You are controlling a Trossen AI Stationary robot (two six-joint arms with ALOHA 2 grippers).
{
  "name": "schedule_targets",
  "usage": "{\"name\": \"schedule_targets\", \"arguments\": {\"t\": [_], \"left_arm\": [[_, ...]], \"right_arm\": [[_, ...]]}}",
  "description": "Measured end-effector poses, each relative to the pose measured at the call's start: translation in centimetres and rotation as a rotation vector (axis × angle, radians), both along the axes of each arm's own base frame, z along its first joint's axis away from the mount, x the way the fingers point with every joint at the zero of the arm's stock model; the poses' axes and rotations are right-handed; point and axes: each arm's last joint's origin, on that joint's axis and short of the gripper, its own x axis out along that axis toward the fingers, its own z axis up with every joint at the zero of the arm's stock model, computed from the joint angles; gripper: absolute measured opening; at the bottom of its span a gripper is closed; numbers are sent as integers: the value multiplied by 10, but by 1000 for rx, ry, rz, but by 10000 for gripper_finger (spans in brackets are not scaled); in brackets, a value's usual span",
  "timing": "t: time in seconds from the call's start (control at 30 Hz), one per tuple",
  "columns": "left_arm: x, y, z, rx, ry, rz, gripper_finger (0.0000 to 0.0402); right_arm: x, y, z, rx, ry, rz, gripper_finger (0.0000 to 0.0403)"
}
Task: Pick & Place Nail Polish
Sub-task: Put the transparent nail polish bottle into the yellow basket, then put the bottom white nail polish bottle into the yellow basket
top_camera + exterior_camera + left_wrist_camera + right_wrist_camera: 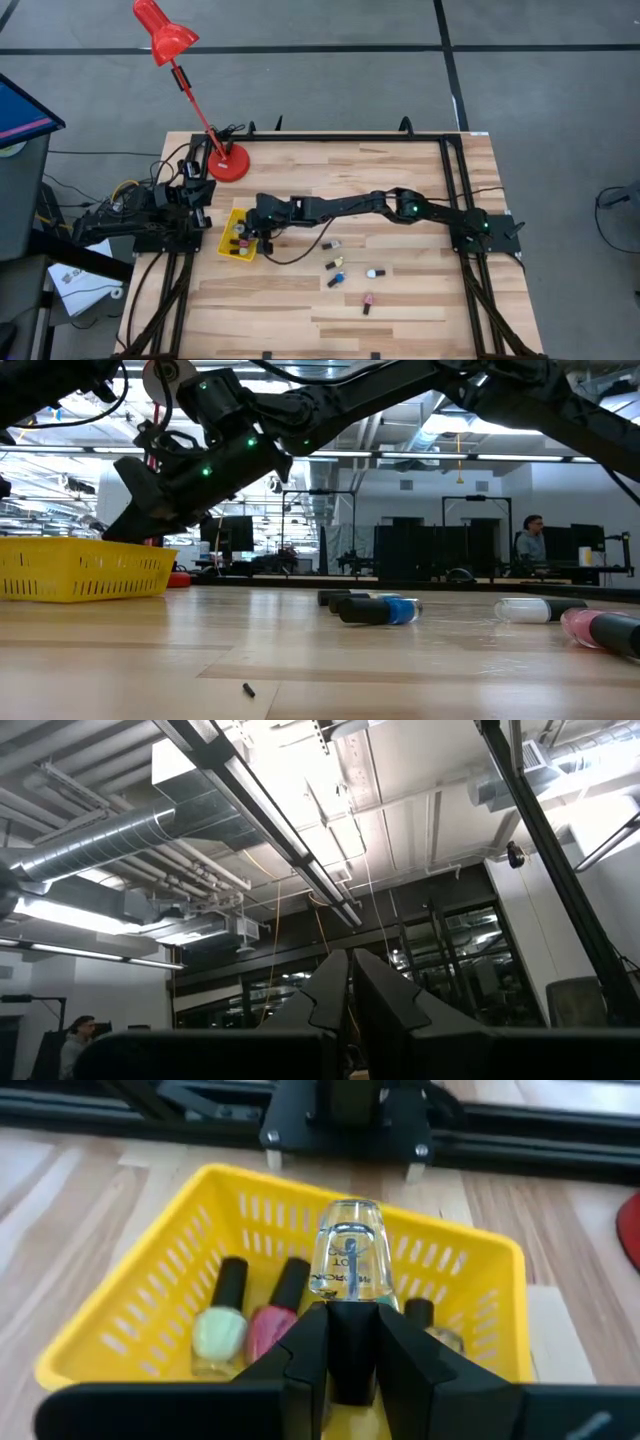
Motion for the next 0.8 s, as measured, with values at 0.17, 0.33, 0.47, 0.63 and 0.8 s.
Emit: {"name": "schedule_targets", "arguments": {"t": [0.17, 0.33, 0.47, 0.63, 0.8], "left_arm": [[0, 0, 0, 0, 0, 0, 14], [0, 0, 0, 0, 0, 0, 14], [0, 0, 0, 0, 0, 0, 14], [0, 0, 0, 0, 0, 0, 14], [0, 0, 0, 0, 0, 0, 14]], "right_arm": [[-1, 0, -1, 1, 13, -2, 58], [-1, -1, -1, -12, 16, -25, 77], [-1, -2, -2, -33, 20, -46, 112], [-4, -2, 6, -56, 34, -31, 169], [-18, 1, 55, -59, 56, -24, 206]]}}
